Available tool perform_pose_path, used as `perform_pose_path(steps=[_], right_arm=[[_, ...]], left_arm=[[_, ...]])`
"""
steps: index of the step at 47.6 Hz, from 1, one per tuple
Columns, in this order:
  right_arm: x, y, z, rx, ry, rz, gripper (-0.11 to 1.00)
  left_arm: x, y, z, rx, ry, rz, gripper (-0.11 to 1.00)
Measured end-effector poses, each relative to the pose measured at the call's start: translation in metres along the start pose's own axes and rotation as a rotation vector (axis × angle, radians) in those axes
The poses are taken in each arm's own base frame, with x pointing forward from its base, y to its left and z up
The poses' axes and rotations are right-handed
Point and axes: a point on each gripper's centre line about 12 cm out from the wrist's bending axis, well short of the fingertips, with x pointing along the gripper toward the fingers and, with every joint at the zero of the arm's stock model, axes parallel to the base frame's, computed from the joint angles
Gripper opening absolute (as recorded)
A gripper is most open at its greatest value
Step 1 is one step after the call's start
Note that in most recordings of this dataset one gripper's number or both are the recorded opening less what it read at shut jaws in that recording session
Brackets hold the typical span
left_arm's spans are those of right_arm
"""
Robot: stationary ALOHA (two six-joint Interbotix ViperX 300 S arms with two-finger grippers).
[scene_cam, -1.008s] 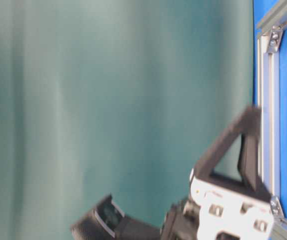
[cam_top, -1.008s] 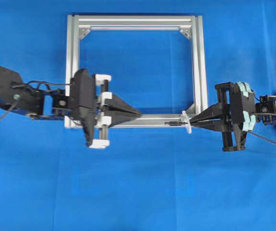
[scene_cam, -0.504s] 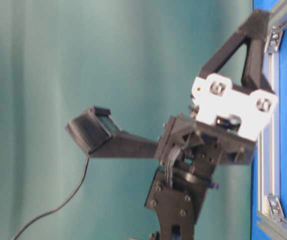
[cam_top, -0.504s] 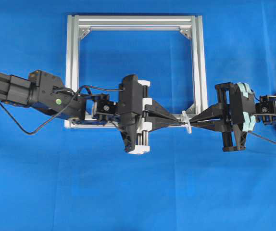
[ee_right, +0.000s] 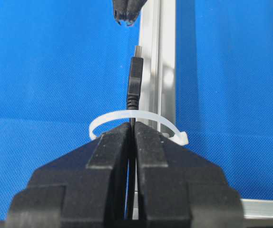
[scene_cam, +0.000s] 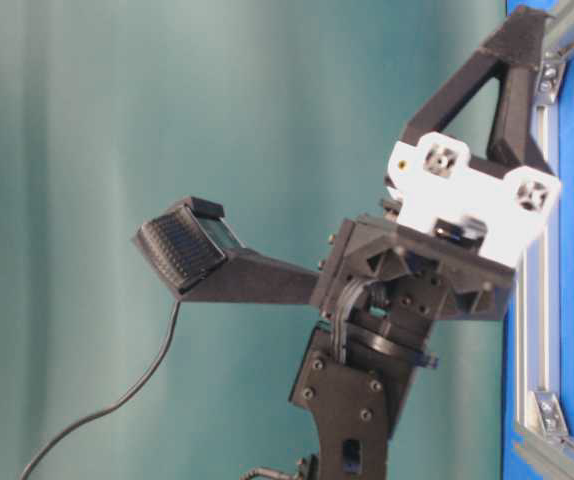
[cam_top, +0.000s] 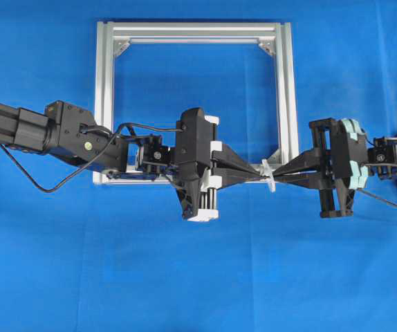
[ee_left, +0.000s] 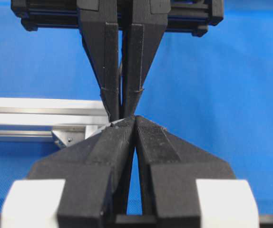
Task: Insert the wire through the string loop located on the right side.
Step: 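Move the open left gripper toward the plug emerging from the loop, then close the left gripper on the USB plug beyond the loop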
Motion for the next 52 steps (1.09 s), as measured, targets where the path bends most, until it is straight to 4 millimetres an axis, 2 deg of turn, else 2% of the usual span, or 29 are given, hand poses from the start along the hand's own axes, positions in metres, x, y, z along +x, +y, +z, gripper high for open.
perform_pose_path(steps=[3, 7, 14, 19, 30, 43, 52], right_arm=[[0.0, 0.0, 0.0, 0.001, 0.001, -0.001, -0.04], [0.0, 0.0, 0.0, 0.0, 0.0, 0.0, -0.04], [0.0, 0.0, 0.0, -0.001, 0.0, -0.001, -0.04], [0.0, 0.0, 0.0, 0.001, 0.001, -0.001, -0.04], [0.0, 0.0, 0.0, -0.001, 0.0, -0.001, -0.04], [0.0, 0.0, 0.0, -0.001, 0.0, -0.001, -0.04], [0.0, 0.0, 0.0, -0.001, 0.0, -0.001, -0.04]], left_arm=[[0.0, -0.001, 0.0, 0.0, 0.002, -0.002, 0.05], [0.0, -0.001, 0.0, 0.0, 0.006, -0.001, 0.26], [0.0, -0.001, -0.001, 0.0, 0.009, -0.001, 0.71], [0.0, -0.001, -0.001, -0.001, 0.011, -0.001, 0.9], [0.002, -0.001, -0.002, 0.0, 0.014, -0.001, 0.88], [0.018, 0.002, -0.038, 0.003, 0.087, 0.005, 0.88], [0.019, 0.004, -0.04, 0.002, 0.091, 0.01, 0.88]])
